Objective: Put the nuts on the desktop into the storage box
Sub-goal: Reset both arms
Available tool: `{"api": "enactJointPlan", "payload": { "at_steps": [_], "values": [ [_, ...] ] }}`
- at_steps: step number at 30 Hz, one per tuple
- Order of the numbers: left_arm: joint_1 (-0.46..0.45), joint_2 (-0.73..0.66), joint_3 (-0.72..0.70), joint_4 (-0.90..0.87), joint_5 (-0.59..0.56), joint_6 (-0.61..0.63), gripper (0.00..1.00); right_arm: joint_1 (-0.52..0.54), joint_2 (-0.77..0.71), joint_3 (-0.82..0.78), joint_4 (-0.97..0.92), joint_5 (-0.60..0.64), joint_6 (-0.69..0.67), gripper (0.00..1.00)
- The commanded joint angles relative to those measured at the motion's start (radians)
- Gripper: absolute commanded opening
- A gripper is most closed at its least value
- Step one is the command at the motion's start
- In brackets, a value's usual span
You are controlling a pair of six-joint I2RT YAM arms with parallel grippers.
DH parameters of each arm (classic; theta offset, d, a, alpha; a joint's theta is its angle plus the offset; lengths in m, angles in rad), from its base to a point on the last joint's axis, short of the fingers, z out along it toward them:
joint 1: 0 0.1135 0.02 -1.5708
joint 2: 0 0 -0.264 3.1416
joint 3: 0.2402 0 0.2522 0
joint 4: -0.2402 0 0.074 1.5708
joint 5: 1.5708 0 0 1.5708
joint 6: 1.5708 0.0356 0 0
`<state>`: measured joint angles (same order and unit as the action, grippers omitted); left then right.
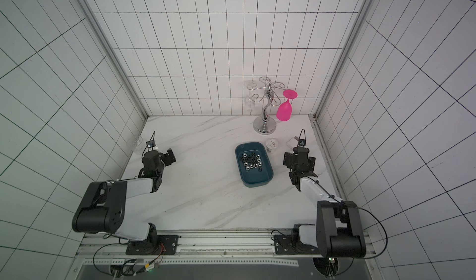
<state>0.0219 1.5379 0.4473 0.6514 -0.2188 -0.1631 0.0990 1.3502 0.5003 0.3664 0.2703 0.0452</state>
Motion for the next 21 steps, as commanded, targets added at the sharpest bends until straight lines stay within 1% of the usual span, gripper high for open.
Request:
{"api": "enactJointPlan", "payload": {
  "at_steps": [1,3,5,6,8,10,12,21],
  "values": [
    [0.001,0.02,-0.023,0.168,0.026,0.023,0.98,-0.033,0.067,-0.068,0.349,-0.048,-0.047,0.99],
    [0.001,0.015,-0.021,0.153,0.032,0.024,0.98,-0.057,0.118,-0.091,0.42,-0.094,-0.041,0.99],
    [0.002,0.021,-0.016,0.154,0.055,0.034,0.98,-0.067,0.191,-0.13,0.57,-0.125,-0.042,0.99],
    [0.003,0.024,-0.004,0.133,0.064,0.038,0.98,-0.068,0.203,-0.135,0.606,-0.132,-0.047,0.99],
    [0.001,0.024,0.003,0.118,0.067,0.042,0.98,-0.072,0.17,-0.108,0.492,-0.163,-0.048,0.99],
    [0.001,0.026,0.003,0.119,0.067,0.043,0.98,-0.075,0.191,-0.105,0.523,-0.184,-0.056,0.99],
    [0.002,0.023,0.003,0.119,0.072,0.046,0.98,-0.081,0.179,-0.09,0.468,-0.187,-0.046,0.99],
    [0.0,0.022,0.001,0.122,0.07,0.048,0.98,-0.098,0.187,-0.077,0.456,-0.217,-0.038,0.99]
  ]
}}
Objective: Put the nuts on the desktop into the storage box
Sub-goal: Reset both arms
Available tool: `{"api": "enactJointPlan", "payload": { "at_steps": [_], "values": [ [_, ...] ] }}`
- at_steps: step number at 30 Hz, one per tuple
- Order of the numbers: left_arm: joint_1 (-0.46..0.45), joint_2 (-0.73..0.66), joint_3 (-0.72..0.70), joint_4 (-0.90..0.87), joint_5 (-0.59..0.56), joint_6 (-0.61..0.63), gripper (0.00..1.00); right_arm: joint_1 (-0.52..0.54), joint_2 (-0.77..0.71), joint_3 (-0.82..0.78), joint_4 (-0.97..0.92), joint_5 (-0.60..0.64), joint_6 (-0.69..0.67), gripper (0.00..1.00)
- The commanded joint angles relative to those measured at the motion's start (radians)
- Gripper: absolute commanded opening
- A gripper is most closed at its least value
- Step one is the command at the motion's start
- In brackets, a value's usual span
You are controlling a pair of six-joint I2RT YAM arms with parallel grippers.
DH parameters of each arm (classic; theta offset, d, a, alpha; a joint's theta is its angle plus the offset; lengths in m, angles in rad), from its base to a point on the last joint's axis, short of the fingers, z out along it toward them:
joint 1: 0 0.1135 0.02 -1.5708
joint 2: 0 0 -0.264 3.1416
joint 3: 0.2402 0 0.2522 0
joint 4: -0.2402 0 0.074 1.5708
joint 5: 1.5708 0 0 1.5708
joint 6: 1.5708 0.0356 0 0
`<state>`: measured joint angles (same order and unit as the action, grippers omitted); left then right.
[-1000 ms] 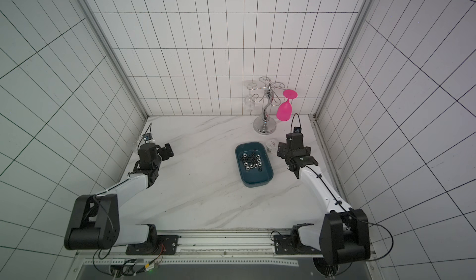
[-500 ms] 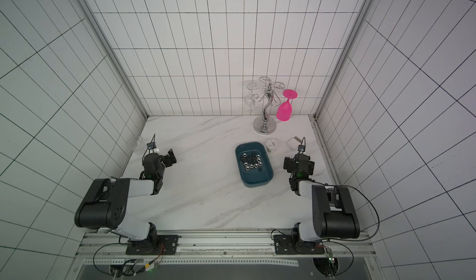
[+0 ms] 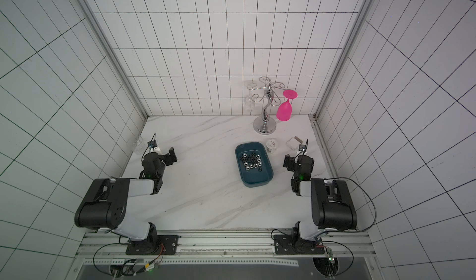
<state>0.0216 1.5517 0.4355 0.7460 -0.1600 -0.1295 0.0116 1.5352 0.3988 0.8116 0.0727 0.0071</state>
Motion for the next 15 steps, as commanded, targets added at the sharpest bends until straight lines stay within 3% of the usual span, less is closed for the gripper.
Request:
{"api": "enactJointPlan", "payload": {
  "at_steps": [1,15],
  "values": [
    [0.0,0.008,0.013,0.027,0.01,0.014,0.98,-0.011,0.001,0.025,0.01,-0.019,0.0,0.99],
    [-0.002,0.009,0.017,0.02,0.016,0.022,0.98,-0.012,0.001,0.025,0.01,-0.02,0.001,0.99]
  ]
}}
